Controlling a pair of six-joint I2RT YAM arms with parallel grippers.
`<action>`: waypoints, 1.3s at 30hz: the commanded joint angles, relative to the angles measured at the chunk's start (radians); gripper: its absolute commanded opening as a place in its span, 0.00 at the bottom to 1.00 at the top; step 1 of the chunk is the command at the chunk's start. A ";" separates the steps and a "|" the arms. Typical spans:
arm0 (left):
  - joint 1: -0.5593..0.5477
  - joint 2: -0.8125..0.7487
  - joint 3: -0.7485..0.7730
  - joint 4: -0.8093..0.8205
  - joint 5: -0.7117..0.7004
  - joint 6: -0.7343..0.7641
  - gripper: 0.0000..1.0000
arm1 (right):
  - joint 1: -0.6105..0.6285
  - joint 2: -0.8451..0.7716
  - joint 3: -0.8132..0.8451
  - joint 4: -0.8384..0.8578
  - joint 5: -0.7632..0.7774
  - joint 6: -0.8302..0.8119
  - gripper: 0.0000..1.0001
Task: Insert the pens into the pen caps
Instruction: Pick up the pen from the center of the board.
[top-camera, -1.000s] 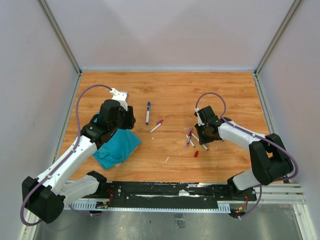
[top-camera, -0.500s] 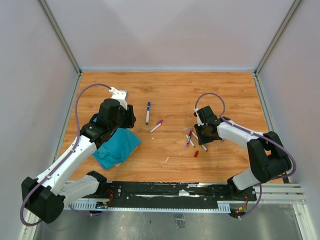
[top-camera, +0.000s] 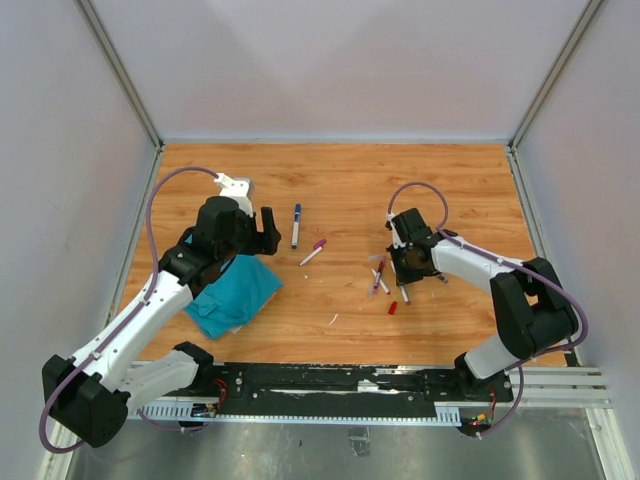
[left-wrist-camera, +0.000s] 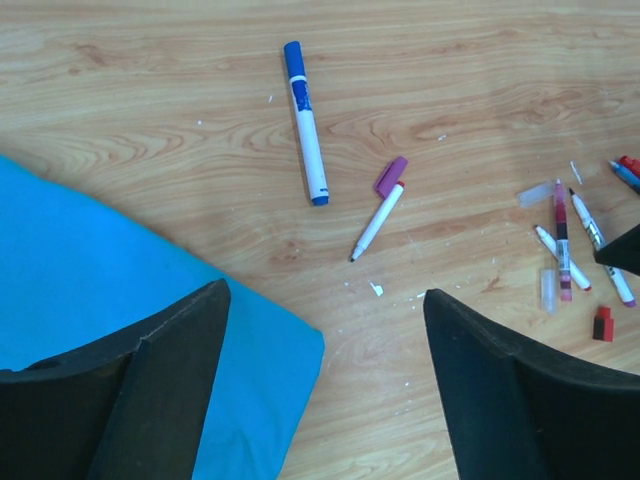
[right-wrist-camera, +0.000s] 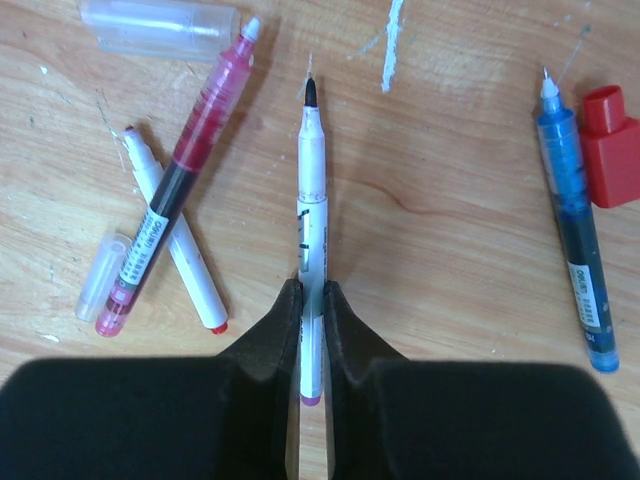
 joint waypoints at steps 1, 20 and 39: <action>0.002 -0.038 0.013 0.063 -0.006 -0.050 0.91 | -0.010 -0.056 -0.028 -0.031 0.037 0.005 0.03; -0.113 -0.122 -0.206 0.402 0.190 -0.217 0.99 | -0.010 -0.568 -0.214 0.227 -0.237 0.189 0.01; -0.452 0.150 -0.261 0.773 0.211 -0.289 0.77 | -0.007 -0.718 -0.417 0.731 -0.398 0.641 0.01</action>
